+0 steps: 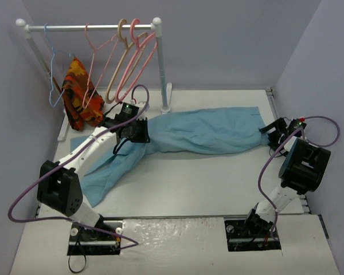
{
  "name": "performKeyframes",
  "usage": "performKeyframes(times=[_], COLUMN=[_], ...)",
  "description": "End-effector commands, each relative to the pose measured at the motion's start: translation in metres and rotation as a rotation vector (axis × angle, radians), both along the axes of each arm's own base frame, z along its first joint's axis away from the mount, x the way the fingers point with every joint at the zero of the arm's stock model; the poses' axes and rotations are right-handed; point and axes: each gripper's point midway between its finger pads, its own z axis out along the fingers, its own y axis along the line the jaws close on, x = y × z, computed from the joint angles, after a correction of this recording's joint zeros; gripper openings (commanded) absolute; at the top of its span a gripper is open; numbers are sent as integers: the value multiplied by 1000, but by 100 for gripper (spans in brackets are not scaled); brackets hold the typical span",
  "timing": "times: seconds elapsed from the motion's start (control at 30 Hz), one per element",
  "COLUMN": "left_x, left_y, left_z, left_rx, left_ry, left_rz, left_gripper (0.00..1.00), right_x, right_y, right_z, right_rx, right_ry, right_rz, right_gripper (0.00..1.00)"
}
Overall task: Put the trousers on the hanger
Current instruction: Fold the trousers
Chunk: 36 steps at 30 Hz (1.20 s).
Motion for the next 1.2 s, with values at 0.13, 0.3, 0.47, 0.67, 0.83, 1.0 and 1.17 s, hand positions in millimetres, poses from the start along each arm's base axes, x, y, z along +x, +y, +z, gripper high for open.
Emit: performKeyframes(times=[0.13, 0.3, 0.47, 0.67, 0.83, 1.0, 1.17], left_x=[3, 0, -9, -22, -7, 25, 72], left_y=[5, 25, 55, 68, 62, 56, 57], left_z=[22, 33, 45, 21, -24, -45, -27], left_rx=[-26, 4, 126, 201, 236, 247, 243], left_ry=[-73, -91, -135, -62, 40, 48, -20], left_rz=[12, 42, 57, 17, 0, 29, 83], left_gripper=[0, 0, 0, 0, 0, 0, 4], right_x=[16, 27, 23, 51, 100, 125, 126], right_y=[15, 3, -22, -27, -3, 22, 42], right_z=[-5, 61, 151, 188, 154, 135, 159], right_rx=[46, -123, -261, -361, -338, -338, -376], right_ry=[-84, -65, -12, 98, 178, 178, 104], right_rz=[55, 42, -40, 2, 113, 196, 271], right_gripper=[59, 0, 0, 0, 15, 46, 70])
